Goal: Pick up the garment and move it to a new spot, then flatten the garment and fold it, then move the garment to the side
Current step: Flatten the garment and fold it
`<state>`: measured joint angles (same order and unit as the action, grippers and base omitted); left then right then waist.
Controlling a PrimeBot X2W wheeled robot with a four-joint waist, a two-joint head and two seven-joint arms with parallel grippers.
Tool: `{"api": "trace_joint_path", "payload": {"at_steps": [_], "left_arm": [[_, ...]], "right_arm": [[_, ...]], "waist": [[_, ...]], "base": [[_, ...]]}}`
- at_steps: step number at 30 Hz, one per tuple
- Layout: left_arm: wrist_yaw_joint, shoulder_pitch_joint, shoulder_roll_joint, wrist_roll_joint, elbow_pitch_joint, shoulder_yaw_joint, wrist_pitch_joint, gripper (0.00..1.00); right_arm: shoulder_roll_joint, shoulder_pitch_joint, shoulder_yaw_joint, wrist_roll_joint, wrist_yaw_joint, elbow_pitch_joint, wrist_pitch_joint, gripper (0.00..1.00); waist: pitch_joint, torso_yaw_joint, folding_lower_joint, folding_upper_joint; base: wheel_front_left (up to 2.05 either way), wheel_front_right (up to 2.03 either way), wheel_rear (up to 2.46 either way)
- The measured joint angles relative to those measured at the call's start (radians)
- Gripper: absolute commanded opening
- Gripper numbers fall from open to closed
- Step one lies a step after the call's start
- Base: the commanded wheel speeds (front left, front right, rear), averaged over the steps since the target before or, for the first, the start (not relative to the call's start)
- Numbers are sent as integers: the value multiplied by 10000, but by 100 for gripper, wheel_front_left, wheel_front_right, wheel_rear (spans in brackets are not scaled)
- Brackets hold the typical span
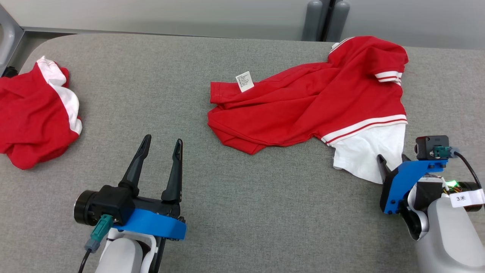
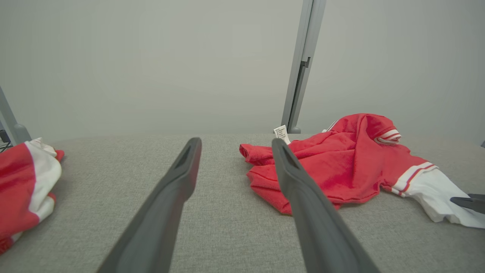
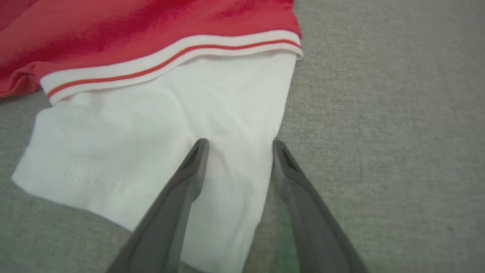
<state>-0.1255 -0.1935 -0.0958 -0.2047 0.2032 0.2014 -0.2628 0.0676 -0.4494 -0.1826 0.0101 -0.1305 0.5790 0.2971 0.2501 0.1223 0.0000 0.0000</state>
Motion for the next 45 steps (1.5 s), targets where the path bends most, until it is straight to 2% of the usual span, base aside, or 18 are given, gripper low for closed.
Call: {"api": "trace_joint_path", "payload": {"at_steps": [1,8,17,23,24,25,37,45], "left_arm": [[0,0,-4,-12,12,-13,0,100],[0,35,-36,-56,90,-255,0,100],[46,591,-144,-86,-12,-692,0,100],[73,919,-178,-138,-63,-907,0,100],[73,938,-176,-138,-54,-911,0,100],[73,947,-171,-138,-38,-909,0,100],[58,1072,-115,-146,228,-786,0,100],[35,1000,-121,-259,727,-619,84,100]], "right_arm": [[-4,-5,69,8,0,33,10,0],[-144,382,19,-125,-2,-295,-339,0],[-153,2428,-970,-265,-2,-3035,-282,0],[-163,3503,-1271,-428,-2,-4138,-25,0],[-165,3601,-1256,-522,-2,-4243,-153,60],[-163,3656,-1225,-633,-2,-4312,-261,100],[-173,4237,-454,-629,-2,-5340,-3386,100],[-171,4498,-90,-934,-2,-4892,-4017,100]], "waist": [[2,-17,0,0],[-219,-321,0,0],[-781,-998,0,0],[-1049,-1311,0,0],[-1077,-1324,0,0],[-1114,-1323,0,0],[-1506,-1210,0,0],[-1554,-1265,-1,0]], "base": [[0,0,0],[0,0,0],[0,0,0],[0,0,0],[0,0,0],[0,0,0],[0,0,0],[0,0,0]]}}
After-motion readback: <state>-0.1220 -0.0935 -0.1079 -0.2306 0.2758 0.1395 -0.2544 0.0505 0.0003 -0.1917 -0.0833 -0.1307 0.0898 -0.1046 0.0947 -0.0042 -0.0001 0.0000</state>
